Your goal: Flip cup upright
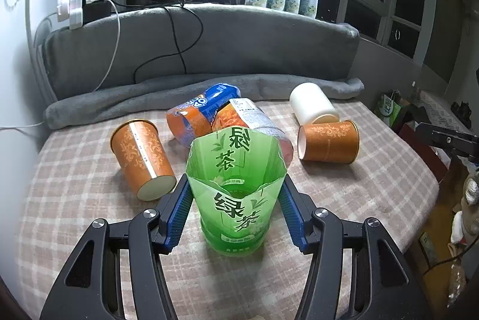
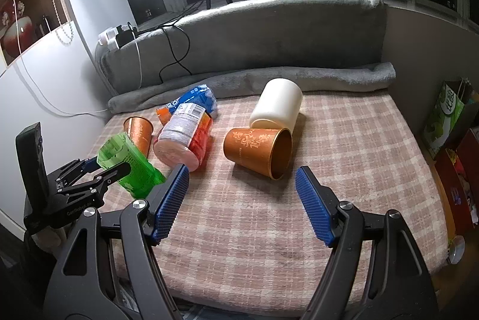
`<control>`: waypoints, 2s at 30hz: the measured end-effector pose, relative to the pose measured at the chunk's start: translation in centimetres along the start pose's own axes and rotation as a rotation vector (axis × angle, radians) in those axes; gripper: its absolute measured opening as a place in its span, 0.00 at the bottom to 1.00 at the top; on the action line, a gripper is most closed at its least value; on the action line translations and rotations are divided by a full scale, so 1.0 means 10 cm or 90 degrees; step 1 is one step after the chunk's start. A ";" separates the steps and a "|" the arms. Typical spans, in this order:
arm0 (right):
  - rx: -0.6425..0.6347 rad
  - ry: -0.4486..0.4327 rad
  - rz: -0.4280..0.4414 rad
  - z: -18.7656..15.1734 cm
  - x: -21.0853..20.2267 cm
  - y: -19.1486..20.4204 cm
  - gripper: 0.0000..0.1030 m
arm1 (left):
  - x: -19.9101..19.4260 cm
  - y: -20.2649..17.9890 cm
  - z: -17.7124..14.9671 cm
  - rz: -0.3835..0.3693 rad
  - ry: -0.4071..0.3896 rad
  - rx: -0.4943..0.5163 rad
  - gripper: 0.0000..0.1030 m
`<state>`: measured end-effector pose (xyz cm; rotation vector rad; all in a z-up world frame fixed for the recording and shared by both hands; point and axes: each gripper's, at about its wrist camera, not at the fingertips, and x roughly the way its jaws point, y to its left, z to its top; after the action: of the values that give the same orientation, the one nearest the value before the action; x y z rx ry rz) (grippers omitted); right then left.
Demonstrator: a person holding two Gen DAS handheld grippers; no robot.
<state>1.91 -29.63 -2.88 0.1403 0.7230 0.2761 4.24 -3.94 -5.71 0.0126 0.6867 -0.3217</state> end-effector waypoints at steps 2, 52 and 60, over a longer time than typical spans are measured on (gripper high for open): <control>-0.003 -0.001 0.000 0.00 0.00 0.01 0.74 | -0.01 0.00 -0.01 -0.003 0.002 -0.001 0.55; -0.114 -0.227 -0.100 0.03 -0.37 0.55 1.00 | -1.26 0.05 0.06 0.152 -0.242 -0.021 0.78; -0.097 -0.246 -0.113 0.03 -0.38 0.55 1.00 | -1.30 0.14 0.02 0.163 -0.252 -0.060 0.79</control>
<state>-1.65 -25.52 0.96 -0.0174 0.3258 0.1278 -4.68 1.06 2.42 -0.0510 0.3005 -0.0413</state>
